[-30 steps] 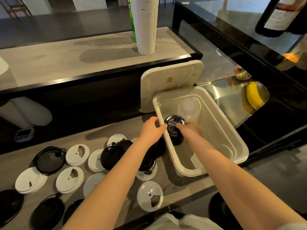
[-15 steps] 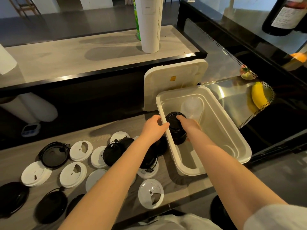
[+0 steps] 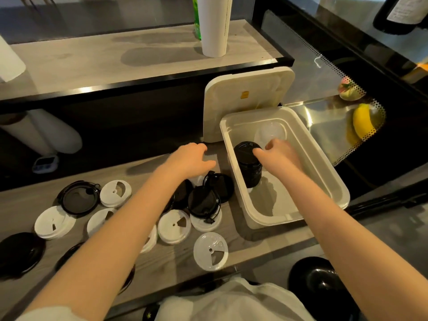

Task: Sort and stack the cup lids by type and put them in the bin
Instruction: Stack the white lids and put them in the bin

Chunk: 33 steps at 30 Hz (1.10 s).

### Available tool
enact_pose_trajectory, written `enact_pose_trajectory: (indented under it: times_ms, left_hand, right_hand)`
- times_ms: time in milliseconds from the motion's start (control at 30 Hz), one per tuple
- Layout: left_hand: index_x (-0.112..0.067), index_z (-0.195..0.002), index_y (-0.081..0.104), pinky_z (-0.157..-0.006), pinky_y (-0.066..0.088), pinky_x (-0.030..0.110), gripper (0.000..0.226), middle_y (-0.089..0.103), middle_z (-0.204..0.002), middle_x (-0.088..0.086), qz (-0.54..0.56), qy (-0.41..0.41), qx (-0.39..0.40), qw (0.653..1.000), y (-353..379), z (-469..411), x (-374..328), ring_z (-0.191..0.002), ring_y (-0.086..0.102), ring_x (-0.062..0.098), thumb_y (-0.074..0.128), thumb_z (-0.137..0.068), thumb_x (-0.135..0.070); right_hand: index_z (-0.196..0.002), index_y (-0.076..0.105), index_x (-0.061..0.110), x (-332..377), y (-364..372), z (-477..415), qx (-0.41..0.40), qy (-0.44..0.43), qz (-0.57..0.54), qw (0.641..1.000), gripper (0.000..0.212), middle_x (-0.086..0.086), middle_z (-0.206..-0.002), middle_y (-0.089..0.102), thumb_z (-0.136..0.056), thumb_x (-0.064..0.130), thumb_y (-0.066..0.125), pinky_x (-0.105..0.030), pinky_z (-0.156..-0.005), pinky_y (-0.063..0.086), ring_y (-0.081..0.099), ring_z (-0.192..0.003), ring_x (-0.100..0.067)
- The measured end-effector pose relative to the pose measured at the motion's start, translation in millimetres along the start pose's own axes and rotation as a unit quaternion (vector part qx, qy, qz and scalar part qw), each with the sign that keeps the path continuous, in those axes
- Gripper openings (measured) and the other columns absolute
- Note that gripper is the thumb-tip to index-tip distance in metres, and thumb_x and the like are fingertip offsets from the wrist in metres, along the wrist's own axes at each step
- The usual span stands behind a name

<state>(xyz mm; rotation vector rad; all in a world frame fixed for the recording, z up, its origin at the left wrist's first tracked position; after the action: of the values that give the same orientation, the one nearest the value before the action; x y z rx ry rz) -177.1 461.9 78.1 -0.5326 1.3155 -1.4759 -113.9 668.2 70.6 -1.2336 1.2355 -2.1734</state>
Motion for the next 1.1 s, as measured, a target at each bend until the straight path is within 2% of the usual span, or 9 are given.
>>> enact_pose_trajectory:
  times_ms: [100,233,367,500,600,767,833,933,1100]
  left_hand:
    - [-0.017,-0.140,0.038,-0.097,0.045,0.042,0.059,0.046,-0.137,0.007,-0.063,-0.006,-0.020,0.998,-13,23,19,-0.122,0.047,0.026,0.051,-0.090,-0.045]
    - [-0.016,-0.141,0.037,-0.100,0.043,0.041,0.061,0.043,-0.141,0.007,-0.079,-0.028,-0.031,0.996,-12,59,51,-0.128,0.042,0.027,0.051,-0.090,-0.046]
    - [-0.015,-0.131,0.047,-0.096,0.045,0.042,0.053,0.052,-0.131,0.006,-0.053,-0.084,-0.013,0.995,19,91,95,-0.119,0.048,0.025,0.056,-0.088,-0.043]
    - [-0.016,-0.139,0.039,-0.102,0.040,0.041,0.063,0.042,-0.140,0.008,-0.017,-0.149,0.061,0.987,81,115,139,-0.127,0.041,0.028,0.058,-0.086,-0.043]
    - [-0.016,-0.143,0.030,-0.107,0.032,0.042,0.073,0.031,-0.146,0.007,-0.023,-0.199,0.091,0.975,118,129,162,-0.133,0.029,0.029,0.060,-0.083,-0.046]
    - [-0.019,-0.142,0.026,-0.107,0.026,0.043,0.076,0.027,-0.146,0.006,-0.045,-0.229,0.069,0.970,133,134,175,-0.135,0.022,0.028,0.059,-0.080,-0.049]
    - [-0.020,-0.142,0.027,-0.106,0.027,0.043,0.075,0.026,-0.144,0.006,-0.039,-0.228,0.054,0.971,135,131,177,-0.134,0.023,0.028,0.060,-0.080,-0.046]
    - [-0.022,-0.143,0.026,-0.106,0.028,0.041,0.076,0.027,-0.142,0.005,-0.043,-0.231,0.029,0.972,135,130,181,-0.132,0.024,0.027,0.063,-0.080,-0.043]
    - [-0.023,-0.145,0.021,-0.108,0.026,0.043,0.080,0.025,-0.148,0.005,-0.021,-0.229,0.035,0.972,137,130,189,-0.137,0.020,0.027,0.064,-0.080,-0.041]
  right_hand:
    - [-0.118,0.055,0.016,42,-8,31,-0.028,-0.102,0.023,0.994,0.044,-0.005,-0.114,0.054,-0.084,0.045,0.051,-0.043,-0.085,0.050,0.054,-0.100,-0.026]
    - [-0.120,0.055,0.017,90,11,81,-0.038,-0.240,0.058,0.968,0.042,-0.003,-0.116,0.053,-0.088,0.043,0.052,-0.037,-0.081,0.047,0.051,-0.104,-0.024]
    - [-0.119,0.055,0.016,112,66,114,0.023,-0.323,0.054,0.945,0.039,-0.004,-0.114,0.054,-0.088,0.040,0.053,-0.038,-0.085,0.048,0.051,-0.106,-0.023]
    - [-0.119,0.053,0.016,93,126,131,0.117,-0.326,0.107,0.932,0.037,-0.004,-0.114,0.054,-0.089,0.039,0.053,-0.036,-0.079,0.048,0.051,-0.106,-0.024]
    - [-0.126,0.047,0.014,62,163,144,0.195,-0.329,0.207,0.901,0.043,-0.007,-0.120,0.050,-0.091,0.038,0.051,-0.034,-0.079,0.043,0.049,-0.112,-0.028]
    - [-0.140,0.032,0.022,16,198,154,0.300,-0.305,0.331,0.841,0.076,-0.007,-0.143,0.033,-0.077,0.052,0.065,-0.043,-0.094,0.042,0.035,-0.128,-0.031]
    - [-0.144,0.026,0.025,5,208,156,0.318,-0.302,0.349,0.828,0.086,-0.008,-0.149,0.023,-0.074,0.048,0.071,-0.044,-0.095,0.045,0.033,-0.130,-0.034]
    - [-0.148,0.017,0.025,-1,217,155,0.301,-0.311,0.352,0.830,0.091,-0.011,-0.151,0.017,-0.076,0.041,0.071,-0.042,-0.089,0.050,0.037,-0.126,-0.035]
    - [-0.149,0.013,0.024,2,222,146,0.280,-0.289,0.302,0.864,0.091,-0.008,-0.153,0.014,-0.078,0.048,0.065,-0.039,-0.088,0.049,0.029,-0.132,-0.034]
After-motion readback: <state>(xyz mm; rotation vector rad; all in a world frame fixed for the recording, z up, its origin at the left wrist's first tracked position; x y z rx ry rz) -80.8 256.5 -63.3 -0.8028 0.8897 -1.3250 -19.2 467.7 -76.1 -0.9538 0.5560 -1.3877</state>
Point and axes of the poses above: each hand's wrist, its own z-axis away from the middle knuckle, its own y-axis out of the palm, x = y × z, the point moved 10 cm from there along -z, towards the middle knuckle
